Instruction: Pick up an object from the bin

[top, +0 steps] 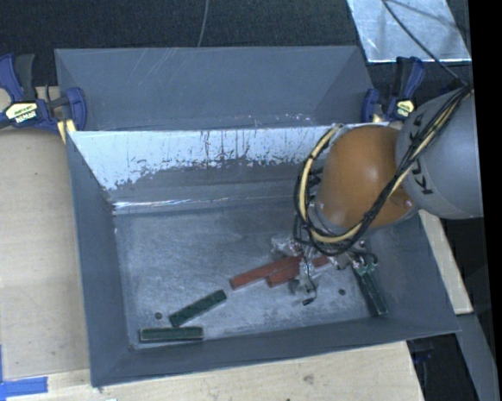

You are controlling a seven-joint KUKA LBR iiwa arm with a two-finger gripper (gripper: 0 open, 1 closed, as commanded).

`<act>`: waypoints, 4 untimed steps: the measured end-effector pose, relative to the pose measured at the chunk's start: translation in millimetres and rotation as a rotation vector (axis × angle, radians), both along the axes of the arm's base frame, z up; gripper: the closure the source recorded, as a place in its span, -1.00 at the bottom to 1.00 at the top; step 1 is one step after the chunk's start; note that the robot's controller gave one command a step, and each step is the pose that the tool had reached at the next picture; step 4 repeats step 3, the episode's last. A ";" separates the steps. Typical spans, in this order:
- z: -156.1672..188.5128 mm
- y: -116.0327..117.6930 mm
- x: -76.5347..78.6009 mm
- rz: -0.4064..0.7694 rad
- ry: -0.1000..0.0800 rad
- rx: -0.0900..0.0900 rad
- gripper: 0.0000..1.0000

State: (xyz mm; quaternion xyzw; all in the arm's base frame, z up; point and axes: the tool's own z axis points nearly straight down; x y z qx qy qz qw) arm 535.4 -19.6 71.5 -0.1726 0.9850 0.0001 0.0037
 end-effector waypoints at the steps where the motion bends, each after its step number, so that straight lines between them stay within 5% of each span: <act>1: 111.3 -11.6 -45.2 0.241 0.003 -0.002 1.00; 2: 110.7 -11.5 -45.6 0.240 0.005 -0.002 1.00; 3: 184.8 9.7 -28.3 0.255 0.005 -0.002 1.00; 4: 184.8 9.7 -28.3 0.255 0.005 -0.002 1.00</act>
Offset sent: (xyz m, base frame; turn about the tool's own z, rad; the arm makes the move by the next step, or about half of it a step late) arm 0.0000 0.0000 0.0000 0.0000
